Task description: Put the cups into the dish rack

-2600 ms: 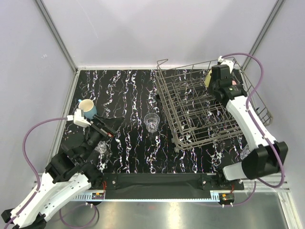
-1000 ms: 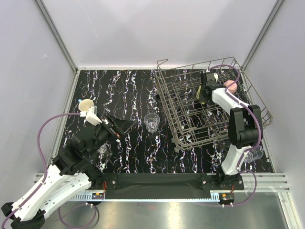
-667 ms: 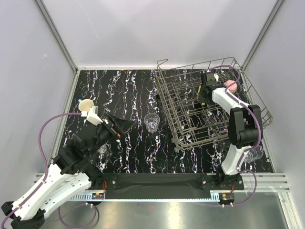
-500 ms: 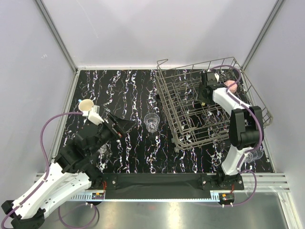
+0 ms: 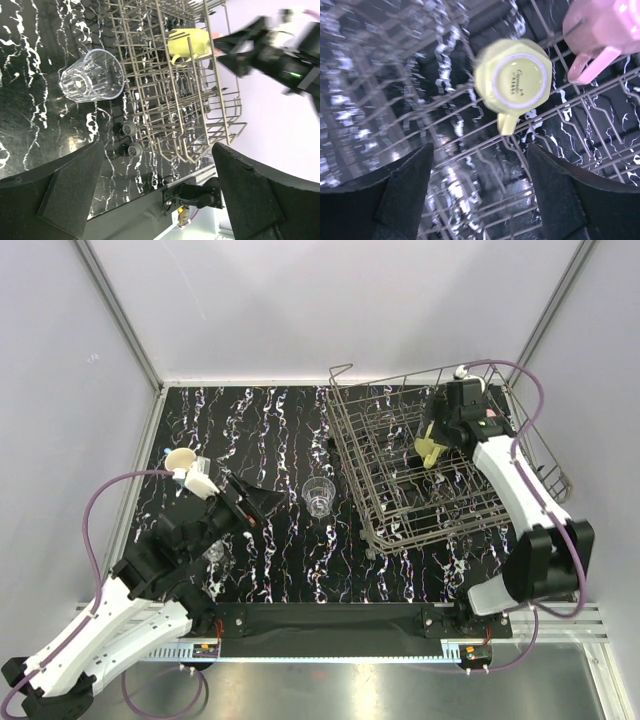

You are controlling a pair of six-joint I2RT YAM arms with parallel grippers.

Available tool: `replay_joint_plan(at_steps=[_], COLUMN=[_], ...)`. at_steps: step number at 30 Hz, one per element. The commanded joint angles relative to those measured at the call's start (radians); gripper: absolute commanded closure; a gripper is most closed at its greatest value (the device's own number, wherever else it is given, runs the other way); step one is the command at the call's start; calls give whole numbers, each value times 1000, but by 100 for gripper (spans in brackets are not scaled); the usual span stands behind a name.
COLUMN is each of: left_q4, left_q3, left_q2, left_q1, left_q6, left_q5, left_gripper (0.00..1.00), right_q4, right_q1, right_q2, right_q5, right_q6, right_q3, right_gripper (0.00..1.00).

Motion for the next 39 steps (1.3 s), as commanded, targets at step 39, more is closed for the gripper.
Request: replay_joint_plan(at_steps=[39], left_q4=[-324], left_q3=[674], left_q2=[819], left_q1=[644], left_q6=[480], left_q5=[-237], left_gripper=[1], right_q4=[-146], right_q1=[0], right_q2=[-502], right_q5=[-331], right_q6=[-49], right_q3=[-47], right_gripper=[8])
